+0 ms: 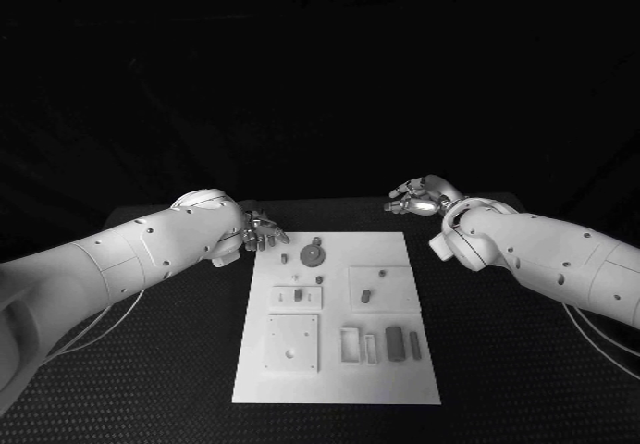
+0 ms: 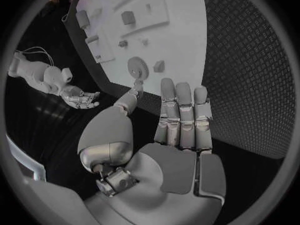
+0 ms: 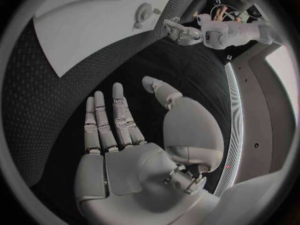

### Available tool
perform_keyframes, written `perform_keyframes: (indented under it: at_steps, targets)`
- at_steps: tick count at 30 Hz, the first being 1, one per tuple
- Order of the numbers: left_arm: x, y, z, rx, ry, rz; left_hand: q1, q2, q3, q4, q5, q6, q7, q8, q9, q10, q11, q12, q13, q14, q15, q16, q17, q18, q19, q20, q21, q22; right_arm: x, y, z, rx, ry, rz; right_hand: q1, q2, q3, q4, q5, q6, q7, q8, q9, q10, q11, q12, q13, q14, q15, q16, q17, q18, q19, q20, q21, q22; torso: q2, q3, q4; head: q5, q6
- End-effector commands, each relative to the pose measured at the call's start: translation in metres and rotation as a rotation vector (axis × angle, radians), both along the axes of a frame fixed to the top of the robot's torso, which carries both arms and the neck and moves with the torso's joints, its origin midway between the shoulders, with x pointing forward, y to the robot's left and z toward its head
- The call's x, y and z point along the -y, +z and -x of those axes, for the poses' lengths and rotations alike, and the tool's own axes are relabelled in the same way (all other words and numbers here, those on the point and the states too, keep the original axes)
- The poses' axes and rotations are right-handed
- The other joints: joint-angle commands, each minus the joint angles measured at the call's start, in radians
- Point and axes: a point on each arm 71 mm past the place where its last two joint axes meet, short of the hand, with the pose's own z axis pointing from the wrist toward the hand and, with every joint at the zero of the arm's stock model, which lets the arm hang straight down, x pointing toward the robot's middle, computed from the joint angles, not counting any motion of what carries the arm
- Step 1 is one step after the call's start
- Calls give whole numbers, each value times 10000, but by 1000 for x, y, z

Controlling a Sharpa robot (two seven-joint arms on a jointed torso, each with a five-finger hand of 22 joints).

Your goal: Assemble the parts on the task board

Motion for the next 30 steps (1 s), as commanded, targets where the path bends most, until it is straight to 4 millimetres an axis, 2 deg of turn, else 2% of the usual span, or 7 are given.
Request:
perform_keyframes:
  at_steps: [1, 4, 11, 13, 16, 22, 30]
  targets:
    - [3, -2, -1, -201, -358, -190, -81, -19, -19, 95, 21, -73, 32, -12, -17, 54, -3, -41, -7, 26, 35, -38, 2, -78, 62, -750, -60, 20, -2, 1, 1, 73, 138, 47, -61, -29, -28, -23, 26, 95, 276, 35, -16, -1658, 964, 32, -14, -97, 7, 33, -16, -175, -70, 6, -48, 11, 70, -10, -44, -4, 14]
    - [2, -3, -1, -290, -369, -208, -107, 28, -50, 122, 5, -81, 34, -8, -27, 50, 0, -42, -4, 18, 37, -36, 6, -77, 56, -748, -73, 33, -1, 1, 1, 80, 137, 43, -62, -31, -28, -22, 25, 94, 277, 35, -16, -1659, 964, 32, -14, -98, 7, 33, -17, -175, -71, 7, -48, 10, 106, -9, -67, 12, 15]
    - [3, -6, -3, -437, -371, -249, -138, 179, -116, 137, 15, -166, 59, -61, -84, 33, 24, -51, 0, -22, 47, -36, 12, -78, 20, -738, -112, 63, 0, 1, 2, 91, 115, 46, -63, -34, -27, -21, 22, 93, 278, 36, -17, -1660, 965, 32, -14, -100, 8, 34, -19, -176, -74, 7, -47, 11, 135, 10, -70, 44, 25]
    - [4, -8, -2, -528, -435, -220, -147, 208, -141, 135, 18, -187, 71, -99, -114, 30, 35, -53, 2, -34, 52, -33, 15, -78, 7, -733, -125, 75, 0, 1, 2, 99, 109, 45, -62, -34, -27, -21, 23, 94, 278, 36, -17, -1660, 965, 33, -14, -100, 9, 35, -20, -176, -74, 7, -47, 11, 132, 8, -62, 50, 11]
    - [9, -11, -1, -675, -535, -139, -196, 289, -184, 164, 15, -128, 71, -112, -147, 29, 40, -54, 6, -54, 60, -27, 22, -78, -11, -722, -148, 95, -1, 1, 2, 97, 120, 42, -62, -35, -26, -21, 23, 94, 278, 37, -17, -1660, 966, 33, -13, -101, 9, 35, -21, -176, -75, 8, -47, 11, 127, -15, -66, 39, -3]
    - [12, -15, 0, -826, -593, -139, -293, 355, -249, 221, -6, -100, 75, -157, -199, 25, 43, -60, 8, -77, 67, -20, 29, -78, -26, -713, -177, 120, -3, 1, 1, 117, 141, 65, -26, -29, -9, -38, 17, 93, 276, 41, -19, -1660, 964, 35, -12, -102, 9, 41, -25, -173, -79, 4, -44, 13, 126, -9, -87, 53, 6]
    - [11, -17, 0, -1042, -635, -250, -418, 478, -308, 314, -2, -98, 82, -238, -277, 2, 48, -75, 10, -108, 70, -12, 38, -78, -42, -713, -227, 155, -3, 1, 1, 108, 140, 66, -23, -28, -5, -39, 15, 94, 276, 43, -19, -1660, 965, 36, -11, -103, 9, 43, -27, -173, -80, 6, -43, 13, 120, -13, -66, 46, -14]
